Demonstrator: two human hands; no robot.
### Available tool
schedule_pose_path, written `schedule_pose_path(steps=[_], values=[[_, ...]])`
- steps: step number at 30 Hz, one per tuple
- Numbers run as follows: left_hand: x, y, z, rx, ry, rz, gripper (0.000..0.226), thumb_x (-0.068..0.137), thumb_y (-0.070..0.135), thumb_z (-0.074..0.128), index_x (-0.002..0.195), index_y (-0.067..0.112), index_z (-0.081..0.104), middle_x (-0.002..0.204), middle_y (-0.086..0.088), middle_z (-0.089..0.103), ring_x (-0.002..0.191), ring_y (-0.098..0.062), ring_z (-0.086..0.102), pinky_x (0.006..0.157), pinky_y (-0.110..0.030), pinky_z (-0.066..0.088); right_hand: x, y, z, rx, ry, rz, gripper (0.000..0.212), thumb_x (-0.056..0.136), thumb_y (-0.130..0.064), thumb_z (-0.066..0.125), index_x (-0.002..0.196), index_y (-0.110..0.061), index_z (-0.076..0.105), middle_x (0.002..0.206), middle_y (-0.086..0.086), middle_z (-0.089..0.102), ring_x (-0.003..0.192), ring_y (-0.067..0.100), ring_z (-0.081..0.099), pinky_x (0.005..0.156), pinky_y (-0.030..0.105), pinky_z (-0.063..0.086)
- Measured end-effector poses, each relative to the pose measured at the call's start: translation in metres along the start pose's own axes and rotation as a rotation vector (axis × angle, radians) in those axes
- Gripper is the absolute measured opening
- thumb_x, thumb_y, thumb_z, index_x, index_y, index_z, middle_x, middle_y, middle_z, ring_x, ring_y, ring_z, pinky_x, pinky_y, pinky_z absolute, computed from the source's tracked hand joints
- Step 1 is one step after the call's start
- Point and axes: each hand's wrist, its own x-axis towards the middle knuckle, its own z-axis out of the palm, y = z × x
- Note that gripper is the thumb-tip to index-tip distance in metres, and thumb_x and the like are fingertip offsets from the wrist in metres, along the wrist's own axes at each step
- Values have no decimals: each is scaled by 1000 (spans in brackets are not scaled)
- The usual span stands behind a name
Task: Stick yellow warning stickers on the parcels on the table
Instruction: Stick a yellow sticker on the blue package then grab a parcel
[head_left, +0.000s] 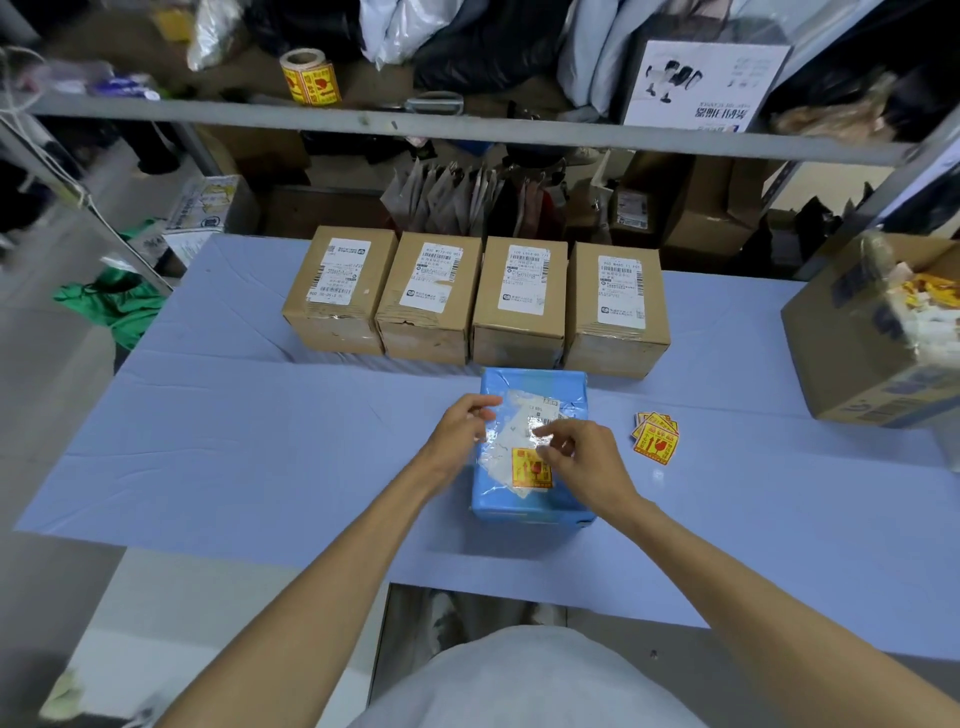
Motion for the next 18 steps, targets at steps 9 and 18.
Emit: schedule_pose_path(steps=[9,18], values=[[-1,31,10,-125,-120,110,28,104,7,31,112,-7,54,108,-16,63,102,-21,63,90,-21,52,12,-47,-10,243,169,-187,13,84,-8,67,95,-15,69,82,-2,66,70,6,60,63,21,51],[1,40,10,-248,72,97,14,85,7,69,98,6,67,79,-5,71,71,-8,68,63,-16,53,17,-44,-18,314,189,-184,13,82,-11,74,94,-8,75,82,3,66,69,-2,64,64,8,49]])
